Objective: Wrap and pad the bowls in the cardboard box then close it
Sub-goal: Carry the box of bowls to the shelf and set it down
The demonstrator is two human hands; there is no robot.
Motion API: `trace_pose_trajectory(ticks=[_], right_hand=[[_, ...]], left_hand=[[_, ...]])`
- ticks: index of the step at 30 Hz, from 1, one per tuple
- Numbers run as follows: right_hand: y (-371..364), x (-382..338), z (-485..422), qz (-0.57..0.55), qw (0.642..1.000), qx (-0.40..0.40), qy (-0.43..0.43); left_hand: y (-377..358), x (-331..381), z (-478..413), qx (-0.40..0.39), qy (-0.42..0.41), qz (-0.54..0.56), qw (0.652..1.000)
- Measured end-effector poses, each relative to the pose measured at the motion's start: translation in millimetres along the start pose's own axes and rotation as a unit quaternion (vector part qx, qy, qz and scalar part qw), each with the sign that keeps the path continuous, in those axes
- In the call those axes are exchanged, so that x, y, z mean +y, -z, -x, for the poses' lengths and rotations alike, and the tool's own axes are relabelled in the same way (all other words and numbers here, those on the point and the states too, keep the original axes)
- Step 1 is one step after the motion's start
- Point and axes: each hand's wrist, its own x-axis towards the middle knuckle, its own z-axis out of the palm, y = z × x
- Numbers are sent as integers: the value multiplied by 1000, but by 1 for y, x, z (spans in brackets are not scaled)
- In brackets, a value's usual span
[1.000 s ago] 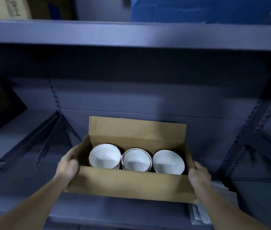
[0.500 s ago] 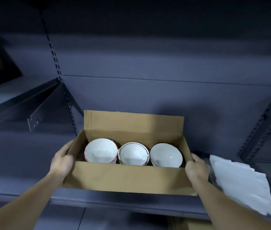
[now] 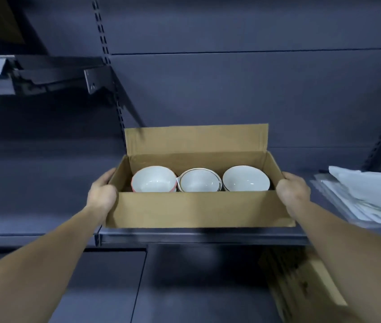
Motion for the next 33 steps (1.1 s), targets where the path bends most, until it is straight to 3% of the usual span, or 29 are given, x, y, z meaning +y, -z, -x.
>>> trace_pose_trajectory(ticks=[8,18,27,33], right_hand=[[1,-4,3,47,999,-19,4],[-4,-2,-4,48,999,4,12],[-5,-1,0,81,996,-30,30],[2,-5,3,131,987,-31,89]], left_hand=[[3,-2,-4,-52,-12,16,998],[-2,-9,-23,-34,-17,-1,999],[0,-18,-17,-49,-75,-64,994],[7,-6,-23,-55,-132,-208,968]])
